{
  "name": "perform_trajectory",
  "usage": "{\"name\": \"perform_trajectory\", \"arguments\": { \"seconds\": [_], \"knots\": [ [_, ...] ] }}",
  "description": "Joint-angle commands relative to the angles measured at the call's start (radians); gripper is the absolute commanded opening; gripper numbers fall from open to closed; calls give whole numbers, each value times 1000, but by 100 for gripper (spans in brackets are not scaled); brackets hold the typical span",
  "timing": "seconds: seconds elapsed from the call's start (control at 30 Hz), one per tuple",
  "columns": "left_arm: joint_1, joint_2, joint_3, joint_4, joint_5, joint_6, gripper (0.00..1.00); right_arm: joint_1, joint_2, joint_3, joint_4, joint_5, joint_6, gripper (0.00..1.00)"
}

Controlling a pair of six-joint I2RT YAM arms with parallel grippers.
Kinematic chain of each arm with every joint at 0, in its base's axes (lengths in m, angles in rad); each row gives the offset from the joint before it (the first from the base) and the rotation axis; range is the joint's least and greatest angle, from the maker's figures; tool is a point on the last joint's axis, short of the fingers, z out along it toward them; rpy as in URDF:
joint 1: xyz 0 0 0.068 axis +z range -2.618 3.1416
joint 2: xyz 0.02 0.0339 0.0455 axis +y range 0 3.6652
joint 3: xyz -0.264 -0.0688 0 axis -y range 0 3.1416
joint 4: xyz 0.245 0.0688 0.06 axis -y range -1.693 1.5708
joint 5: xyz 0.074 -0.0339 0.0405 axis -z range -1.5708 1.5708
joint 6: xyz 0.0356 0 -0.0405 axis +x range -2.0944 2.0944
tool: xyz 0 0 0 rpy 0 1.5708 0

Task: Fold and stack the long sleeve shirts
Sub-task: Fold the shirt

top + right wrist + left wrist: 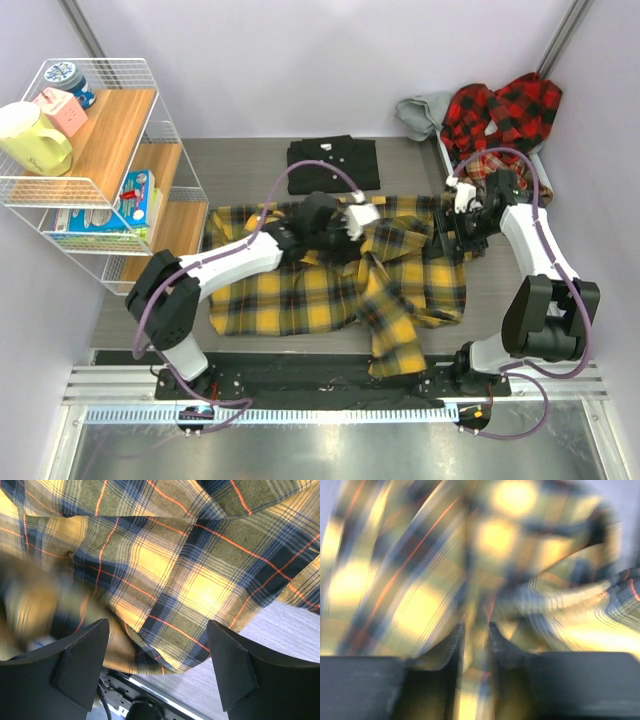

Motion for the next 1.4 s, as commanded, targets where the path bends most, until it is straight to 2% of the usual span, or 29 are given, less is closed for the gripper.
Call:
{"name": "perform_trajectory", "arguments": {
  "seconds": [0.0, 0.07, 0.13, 0.2, 0.23, 0.27, 0.3, 0.33, 0.37, 0.4, 0.43, 0.5, 0.57, 0.63, 0.73, 0.9, 1.03, 1.23, 1.37],
  "knots": [
    [136, -4, -148, -15, 168, -278, 41, -7, 19, 53, -62, 3, -70, 83],
    [188, -71, -226, 8, 247, -248, 56, -8, 18, 46, -77, 13, -96, 83],
    [201, -160, -231, -16, 286, -67, 64, -10, 21, 37, -82, 16, -110, 82],
    [198, -202, -199, -96, 353, 83, 66, -11, 32, 34, -91, 10, -114, 82],
    [192, -205, -136, -138, 367, 216, 67, -11, 36, 32, -94, 5, -116, 82],
    [161, -190, -90, -197, 387, 295, 67, -11, 44, 32, -96, 0, -116, 81],
    [138, -170, -44, -360, 412, 382, 67, -10, 47, 29, -96, -12, -117, 81],
    [85, -121, 11, -437, 415, 580, 67, -11, 58, 29, -97, -17, -116, 81],
    [54, -96, 89, -502, 412, 661, 67, -13, 64, 29, -100, -23, -114, 80],
    [23, -72, 132, -636, 406, 755, 68, -13, 68, 30, -102, -27, -114, 80],
    [-44, -43, 169, -692, 374, 900, 68, -13, 75, 32, -102, -35, -114, 80],
    [-101, 52, 290, -868, 355, 1034, 69, -13, 78, 37, -105, -38, -111, 80],
    [-172, 149, 370, -944, 314, 1137, 70, -13, 81, 38, -103, -49, -107, 80],
    [-225, 209, 468, -1036, 291, 1200, 70, -13, 84, 40, -103, -52, -103, 80],
    [-291, 307, 541, -1087, 250, 1283, 70, -13, 91, 40, -102, -58, -100, 80],
    [-363, 427, 579, -1085, 133, 1359, 71, -13, 104, 35, -94, -67, -96, 80],
    [-390, 528, 593, -1050, 70, 1351, 72, -14, 101, 20, -86, -73, -96, 80],
    [-413, 531, 683, -1185, 93, 1354, 76, -14, 85, 1, -82, -70, -100, 80],
    [-416, 496, 726, -1191, 114, 1352, 75, -13, 82, 0, -82, -78, -100, 80]
  ]
}}
